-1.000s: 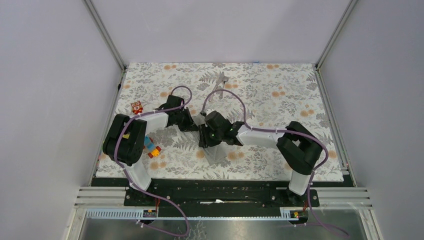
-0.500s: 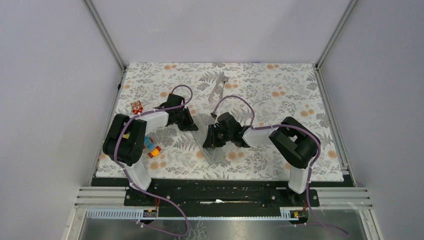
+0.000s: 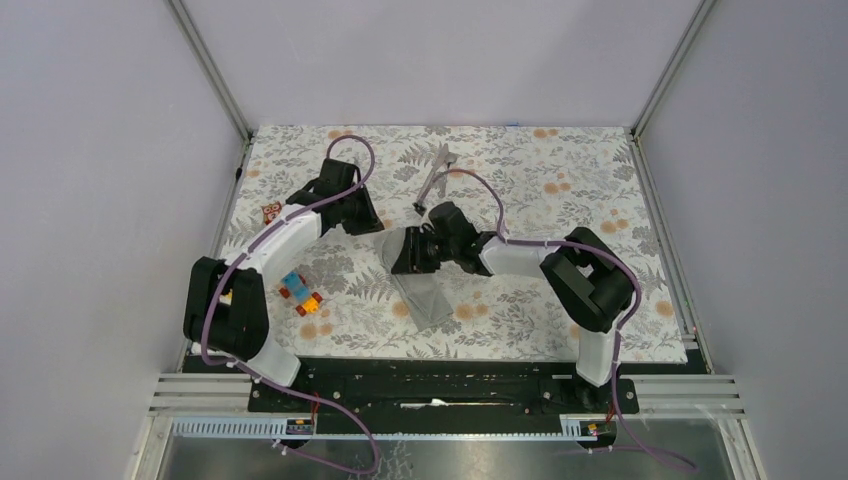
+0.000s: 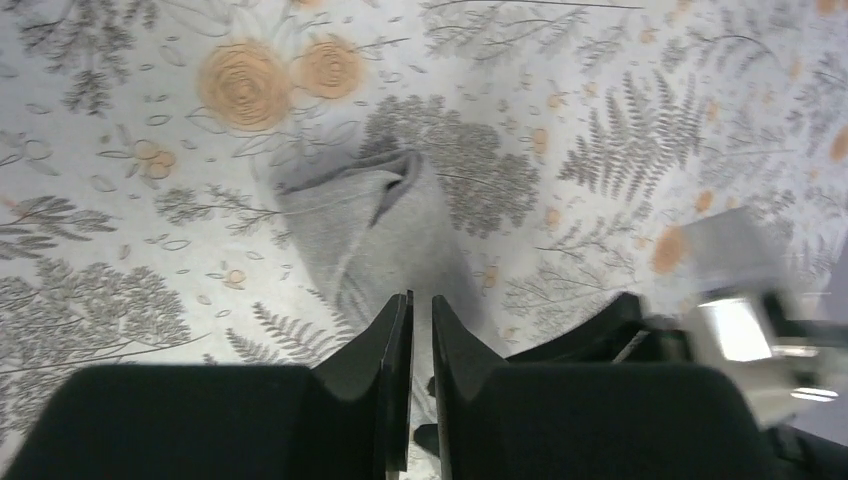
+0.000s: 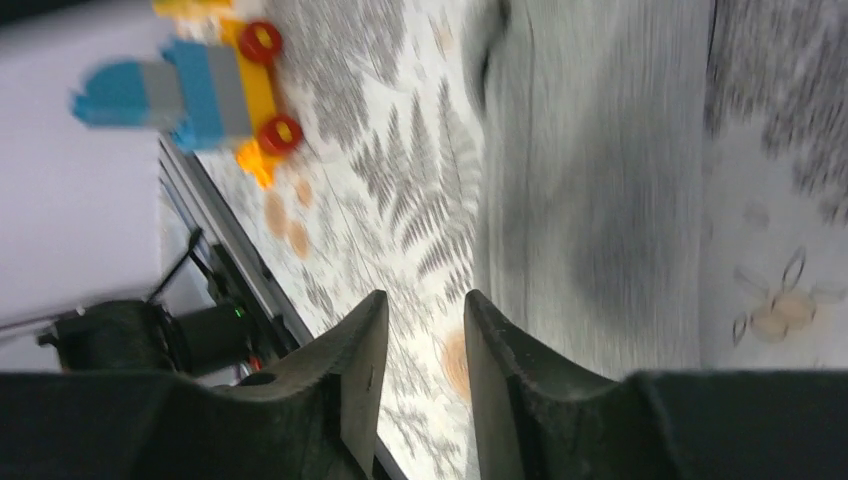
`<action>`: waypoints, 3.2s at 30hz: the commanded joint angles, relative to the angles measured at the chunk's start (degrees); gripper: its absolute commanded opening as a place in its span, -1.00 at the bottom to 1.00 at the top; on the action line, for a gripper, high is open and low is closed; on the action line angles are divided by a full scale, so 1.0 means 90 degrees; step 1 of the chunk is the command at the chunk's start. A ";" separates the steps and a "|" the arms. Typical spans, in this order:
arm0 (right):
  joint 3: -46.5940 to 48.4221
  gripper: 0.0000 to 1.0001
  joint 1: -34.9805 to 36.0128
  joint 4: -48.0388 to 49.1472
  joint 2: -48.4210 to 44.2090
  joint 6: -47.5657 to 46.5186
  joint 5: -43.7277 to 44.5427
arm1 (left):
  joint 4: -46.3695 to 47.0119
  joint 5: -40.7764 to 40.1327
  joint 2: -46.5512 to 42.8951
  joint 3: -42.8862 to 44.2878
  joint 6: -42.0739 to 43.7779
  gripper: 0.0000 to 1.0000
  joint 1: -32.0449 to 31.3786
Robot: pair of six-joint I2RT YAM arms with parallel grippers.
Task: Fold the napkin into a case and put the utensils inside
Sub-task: Stuff the top corner of the smaller-rectangle-folded napkin into the folded napkin, then pick up the smaller rectangle-folded napkin from the center of the board.
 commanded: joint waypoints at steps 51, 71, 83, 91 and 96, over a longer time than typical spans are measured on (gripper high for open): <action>0.1507 -0.43 -0.0195 -0.1672 0.0363 -0.1386 0.0896 | 0.1718 0.0549 0.1435 -0.0838 -0.0819 -0.87 0.0128; 0.1987 0.46 0.0703 -0.2869 0.0287 -0.2733 0.2363 | 0.0543 0.0374 -0.0119 -0.0481 -0.0467 -0.62 0.0269; 0.2777 0.53 0.1751 -0.3356 0.1045 -0.3030 0.4867 | -0.0481 -0.0881 -0.1561 -0.1086 -0.0301 -0.48 0.1032; 0.2872 0.40 0.1966 -0.3347 0.1569 -0.2841 0.5742 | -0.0499 -0.0854 -0.1835 -0.1286 -0.0251 -0.48 0.1038; 0.2610 -0.05 0.1979 -0.3158 0.1631 -0.2545 0.5995 | -0.0532 -0.0872 -0.2055 -0.1347 -0.0238 -0.48 0.1039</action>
